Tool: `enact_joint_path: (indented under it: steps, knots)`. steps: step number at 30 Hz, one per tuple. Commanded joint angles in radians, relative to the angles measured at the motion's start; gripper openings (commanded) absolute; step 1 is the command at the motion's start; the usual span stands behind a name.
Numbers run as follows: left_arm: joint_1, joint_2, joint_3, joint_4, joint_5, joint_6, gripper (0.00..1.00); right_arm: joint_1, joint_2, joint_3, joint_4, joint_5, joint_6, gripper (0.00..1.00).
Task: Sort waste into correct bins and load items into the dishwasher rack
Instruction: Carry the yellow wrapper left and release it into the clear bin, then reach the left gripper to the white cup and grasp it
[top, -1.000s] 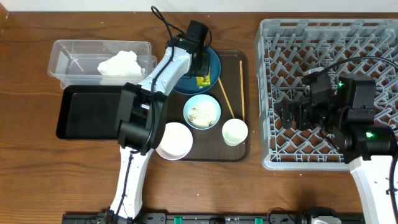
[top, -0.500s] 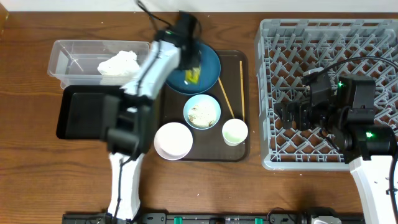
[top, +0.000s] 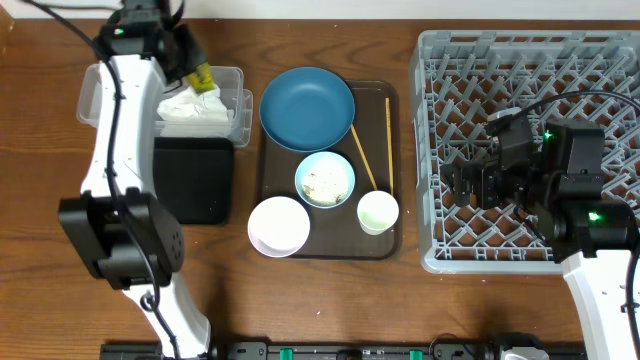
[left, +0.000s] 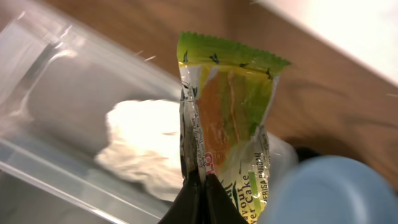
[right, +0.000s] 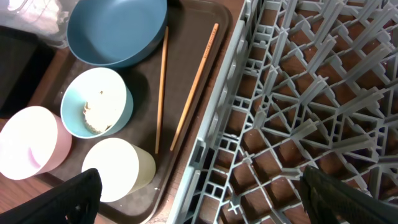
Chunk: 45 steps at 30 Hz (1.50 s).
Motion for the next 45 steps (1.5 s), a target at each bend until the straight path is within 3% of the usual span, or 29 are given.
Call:
enact_joint_path:
  steps: [1, 2, 5, 11, 19, 26, 36, 45]
  knots:
    - [0.029, 0.045, -0.026, -0.019, -0.027, -0.032, 0.17, 0.008, 0.006, 0.016, 0.003, -0.003, -0.006, 0.99]
    - [0.034, 0.051, -0.026, -0.026, -0.027, -0.032, 0.25, 0.008, 0.006, 0.016, 0.003, -0.003, -0.006, 0.99]
    - [0.043, 0.051, -0.026, -0.039, -0.026, -0.032, 0.38, 0.008, 0.006, 0.016, 0.003, -0.004, -0.005, 0.99]
    - [0.043, 0.029, -0.026, -0.052, -0.002, -0.024, 0.51, 0.008, 0.006, 0.016, 0.010, -0.004, 0.007, 0.99]
    - [0.014, -0.062, -0.025, -0.121, 0.280, 0.121, 0.51, 0.008, 0.006, 0.016, 0.018, -0.034, 0.016, 0.99]
    - [-0.134, -0.112, -0.025, -0.320, 0.299, 0.187, 0.51, 0.008, 0.006, 0.016, 0.029, -0.056, 0.016, 0.99]
    - [-0.400, -0.112, -0.029, -0.481, 0.299, 0.185, 0.51, 0.008, 0.006, 0.016, 0.035, -0.055, 0.016, 0.99]
    - [-0.637, -0.111, -0.164, -0.347, 0.278, 0.019, 0.51, 0.008, 0.006, 0.016, 0.034, -0.056, 0.016, 0.99]
